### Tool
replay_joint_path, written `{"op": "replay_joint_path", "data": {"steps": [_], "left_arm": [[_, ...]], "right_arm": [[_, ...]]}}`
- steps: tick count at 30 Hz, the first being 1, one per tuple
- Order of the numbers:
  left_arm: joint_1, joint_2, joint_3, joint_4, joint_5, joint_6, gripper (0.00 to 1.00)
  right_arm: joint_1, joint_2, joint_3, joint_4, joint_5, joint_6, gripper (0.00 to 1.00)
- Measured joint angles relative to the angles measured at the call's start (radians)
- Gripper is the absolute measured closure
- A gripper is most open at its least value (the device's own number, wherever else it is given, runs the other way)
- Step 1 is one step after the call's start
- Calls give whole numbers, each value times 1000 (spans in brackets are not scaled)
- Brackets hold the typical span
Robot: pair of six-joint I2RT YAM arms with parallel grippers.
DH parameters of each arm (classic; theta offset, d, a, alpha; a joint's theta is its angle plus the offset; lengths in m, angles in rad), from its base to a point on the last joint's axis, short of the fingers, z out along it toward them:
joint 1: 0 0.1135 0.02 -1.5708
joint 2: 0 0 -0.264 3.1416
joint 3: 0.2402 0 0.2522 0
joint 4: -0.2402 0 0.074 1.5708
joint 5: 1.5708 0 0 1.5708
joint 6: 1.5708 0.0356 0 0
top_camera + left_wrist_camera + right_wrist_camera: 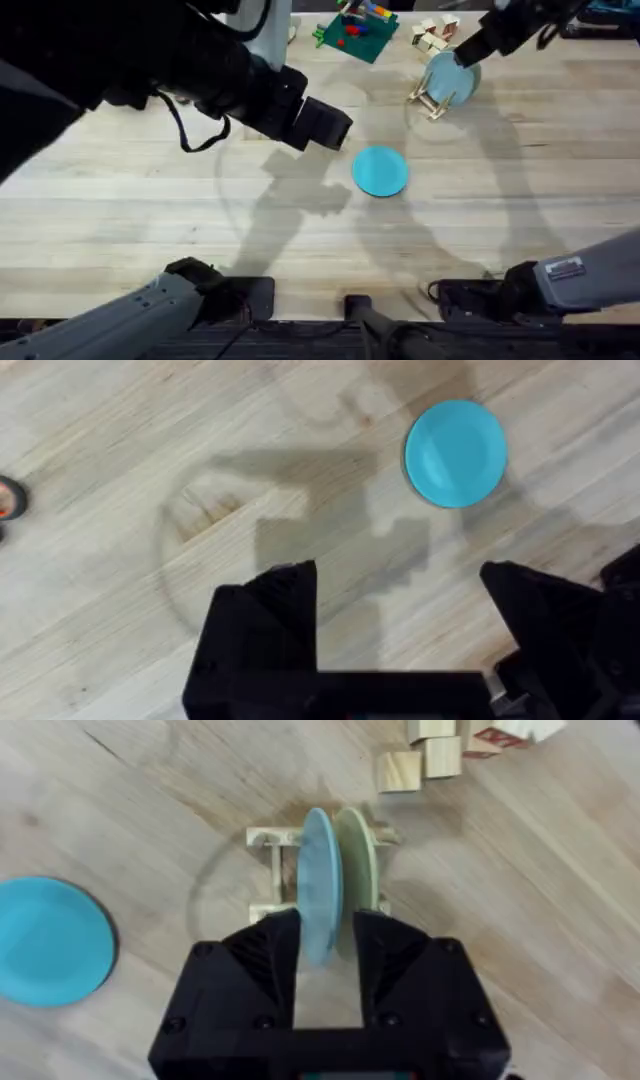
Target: Pick up the plates from the table one by one and place each into a slot on the dish rack.
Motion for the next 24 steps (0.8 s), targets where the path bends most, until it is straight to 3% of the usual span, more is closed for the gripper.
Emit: {"op": "replay_joint_path", "data": {"steps": [6, 9, 10, 19, 24], "left_arm": [[0, 0, 0, 8, 0, 0, 7], [0, 0, 0, 10, 0, 0, 7], [0, 0, 0, 10, 0, 0, 7], [0, 0, 0, 10, 0, 0, 6], [0, 0, 0, 10, 0, 0, 7]], "right_arm": [[0, -175, 3, -90, -1, 19, 495], [0, -254, 7, -134, -2, 42, 85], [0, -274, 8, -152, -4, 53, 30], [0, -383, 9, -343, -8, 205, 5], [0, -455, -32, -363, -8, 263, 5]]}}
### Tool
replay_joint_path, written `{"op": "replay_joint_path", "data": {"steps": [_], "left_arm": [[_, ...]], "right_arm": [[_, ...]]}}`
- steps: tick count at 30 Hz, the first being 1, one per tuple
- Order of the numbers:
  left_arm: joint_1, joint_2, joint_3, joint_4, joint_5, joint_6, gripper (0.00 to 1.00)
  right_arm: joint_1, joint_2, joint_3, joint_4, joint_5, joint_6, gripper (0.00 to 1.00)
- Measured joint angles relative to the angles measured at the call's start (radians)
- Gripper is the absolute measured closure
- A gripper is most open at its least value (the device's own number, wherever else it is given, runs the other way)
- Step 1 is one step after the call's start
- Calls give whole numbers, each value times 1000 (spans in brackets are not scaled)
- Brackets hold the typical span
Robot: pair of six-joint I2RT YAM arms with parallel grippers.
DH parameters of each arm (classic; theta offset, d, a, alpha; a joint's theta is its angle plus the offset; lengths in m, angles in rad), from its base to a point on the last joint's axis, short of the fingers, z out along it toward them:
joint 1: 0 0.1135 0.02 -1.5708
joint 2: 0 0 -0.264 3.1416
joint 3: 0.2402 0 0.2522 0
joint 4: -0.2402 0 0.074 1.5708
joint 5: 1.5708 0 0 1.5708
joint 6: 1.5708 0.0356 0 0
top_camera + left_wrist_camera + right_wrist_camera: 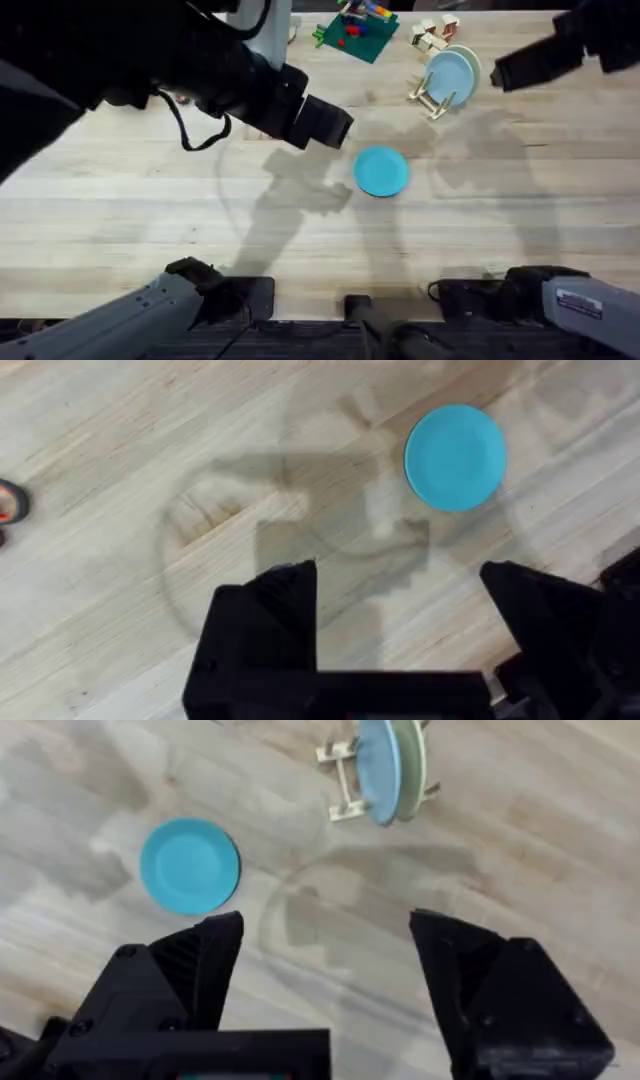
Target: Pick up the plates from the table one by one and place each into a slot on the dish rack.
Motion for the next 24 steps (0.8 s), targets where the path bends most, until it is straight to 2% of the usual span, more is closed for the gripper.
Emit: {"op": "replay_joint_path", "data": {"steps": [7, 14, 15, 16, 17, 18, 19, 20, 24], "left_arm": [[0, 0, 0, 0, 0, 0, 8], [0, 0, 0, 0, 0, 0, 14], [0, 0, 0, 0, 0, -2, 77], [0, 0, 0, 0, 0, -4, 208], [0, 0, 0, 0, 3, -4, 673], [0, 0, 0, 3, 10, -4, 835], [0, 0, 0, 8, 21, -1, 924], [0, 0, 0, 15, 36, -3, 948], [9, 16, 0, 44, 139, 15, 956]], "right_arm": [[0, -130, -173, 21, 0, 37, 5], [0, -233, -298, 11, -3, 92, 5], [0, -241, -311, 8, -3, 96, 5], [0, -246, -319, 6, -3, 100, 5], [0, -247, -334, 0, -3, 110, 5], [0, -247, -336, -1, -3, 113, 5], [0, -247, -337, -1, -3, 115, 5], [0, -247, -337, -1, -3, 118, 5], [0, -247, -337, -1, -3, 121, 5]]}}
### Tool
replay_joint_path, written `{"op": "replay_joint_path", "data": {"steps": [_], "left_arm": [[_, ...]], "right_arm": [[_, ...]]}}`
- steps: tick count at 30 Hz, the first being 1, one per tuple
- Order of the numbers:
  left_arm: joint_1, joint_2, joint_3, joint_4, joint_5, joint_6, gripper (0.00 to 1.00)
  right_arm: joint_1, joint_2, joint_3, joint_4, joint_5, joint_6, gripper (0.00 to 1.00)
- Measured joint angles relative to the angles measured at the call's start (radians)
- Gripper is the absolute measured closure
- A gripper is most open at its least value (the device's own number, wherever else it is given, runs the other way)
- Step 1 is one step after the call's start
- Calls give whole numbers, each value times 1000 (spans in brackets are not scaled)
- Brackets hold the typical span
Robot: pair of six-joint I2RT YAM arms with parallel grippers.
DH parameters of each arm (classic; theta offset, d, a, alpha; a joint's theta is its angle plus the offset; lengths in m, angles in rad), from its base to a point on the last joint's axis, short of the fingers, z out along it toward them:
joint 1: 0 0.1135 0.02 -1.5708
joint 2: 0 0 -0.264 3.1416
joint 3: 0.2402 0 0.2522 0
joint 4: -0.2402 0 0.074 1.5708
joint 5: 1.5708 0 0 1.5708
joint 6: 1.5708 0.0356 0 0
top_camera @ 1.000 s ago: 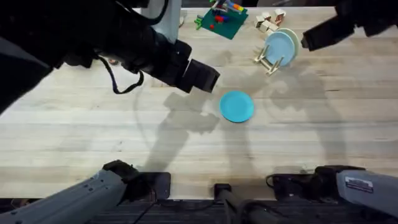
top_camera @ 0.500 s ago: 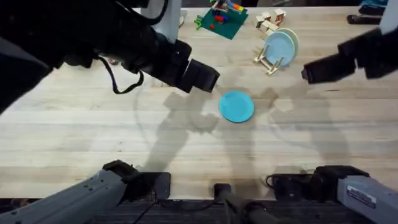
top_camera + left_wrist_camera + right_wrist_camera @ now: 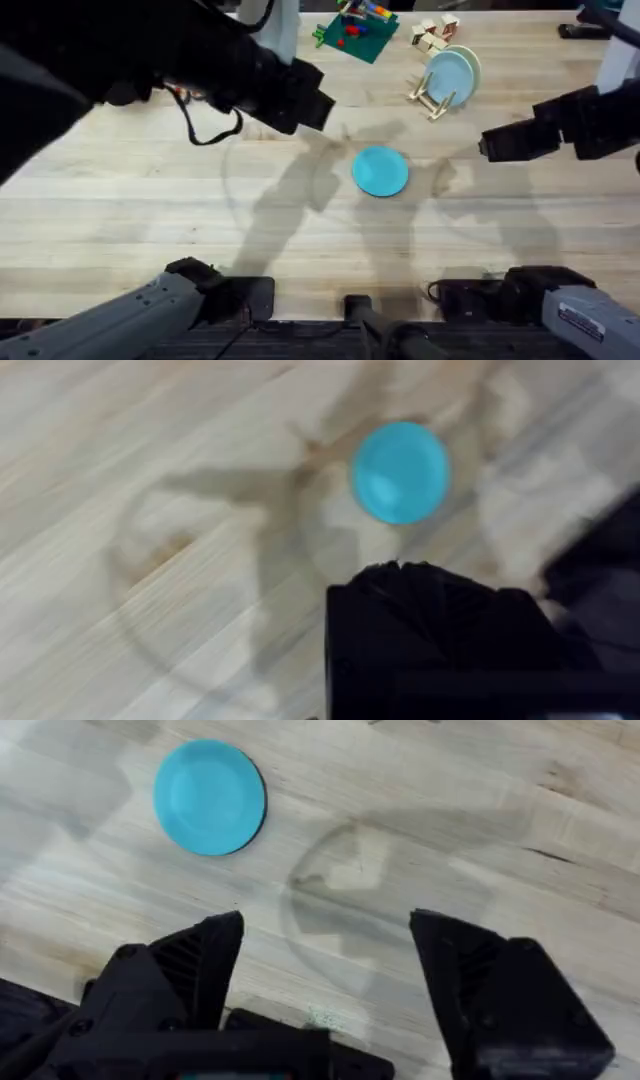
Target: Pick up the plates from the table one by one and place each into a slot on the dish rack.
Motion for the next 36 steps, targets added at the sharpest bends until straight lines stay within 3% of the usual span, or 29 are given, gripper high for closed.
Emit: {"op": "replay_joint_path", "data": {"steps": [10, 15, 21, 36], "left_arm": [[135, 197, 0, 6, 433, 234, 956], [146, 295, 0, 28, 565, 308, 956], [146, 370, -34, 142, 659, 336, 956], [146, 561, -147, 275, 738, 353, 958]], "right_arm": [[0, 0, 0, -3, 0, 1, 5], [0, 0, 0, -5, 0, 1, 5], [0, 0, 0, -5, 5, 1, 5], [0, 0, 0, -27, 6, 1, 6]]}}
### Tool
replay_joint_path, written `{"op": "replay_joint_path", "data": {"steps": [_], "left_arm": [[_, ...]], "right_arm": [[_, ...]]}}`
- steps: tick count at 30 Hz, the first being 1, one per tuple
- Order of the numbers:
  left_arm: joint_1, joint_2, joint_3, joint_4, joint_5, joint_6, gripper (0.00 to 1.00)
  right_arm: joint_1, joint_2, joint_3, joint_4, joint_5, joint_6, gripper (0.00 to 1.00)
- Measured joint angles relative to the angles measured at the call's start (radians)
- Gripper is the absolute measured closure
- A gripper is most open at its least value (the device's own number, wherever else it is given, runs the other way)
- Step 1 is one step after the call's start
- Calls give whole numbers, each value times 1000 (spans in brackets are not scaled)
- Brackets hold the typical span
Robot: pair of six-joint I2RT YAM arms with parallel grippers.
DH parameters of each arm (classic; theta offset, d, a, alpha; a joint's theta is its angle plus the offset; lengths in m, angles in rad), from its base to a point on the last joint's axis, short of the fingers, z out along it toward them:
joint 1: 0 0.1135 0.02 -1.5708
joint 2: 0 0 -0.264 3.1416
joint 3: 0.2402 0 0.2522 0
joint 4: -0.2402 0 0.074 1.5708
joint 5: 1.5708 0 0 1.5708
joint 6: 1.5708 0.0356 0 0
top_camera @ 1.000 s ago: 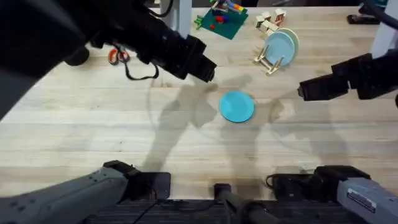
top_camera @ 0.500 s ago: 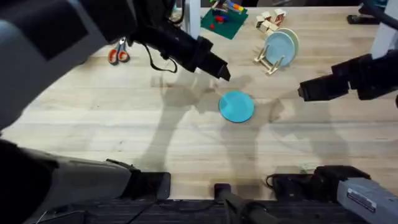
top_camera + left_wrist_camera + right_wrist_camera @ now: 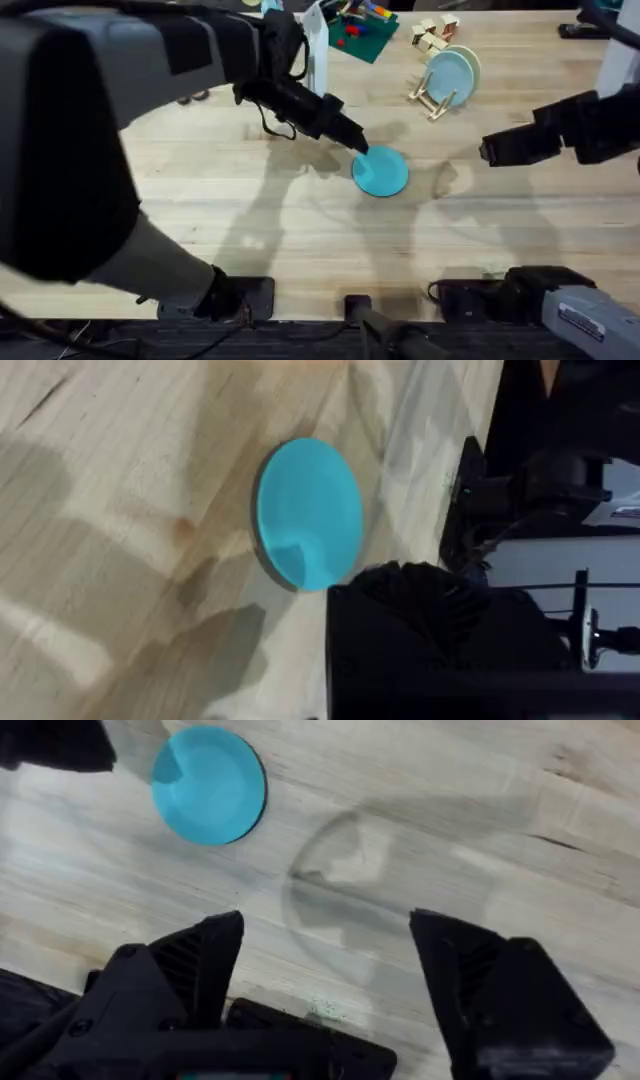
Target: Pick up the plates from the table one by one and place each into a slot on the dish rack.
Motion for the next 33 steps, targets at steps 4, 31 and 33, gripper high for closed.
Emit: {"op": "replay_joint_path", "data": {"steps": [4, 31, 33], "left_arm": [[0, 55, 0, 32, 36, 22, 958], [-1, 225, 0, 83, 75, 38, 959], [-1, 225, 0, 84, 75, 38, 959]], "right_arm": [[0, 0, 0, 0, 0, 0, 5], [0, 0, 0, 0, 3, 0, 5], [0, 0, 0, 0, 3, 0, 5]]}}
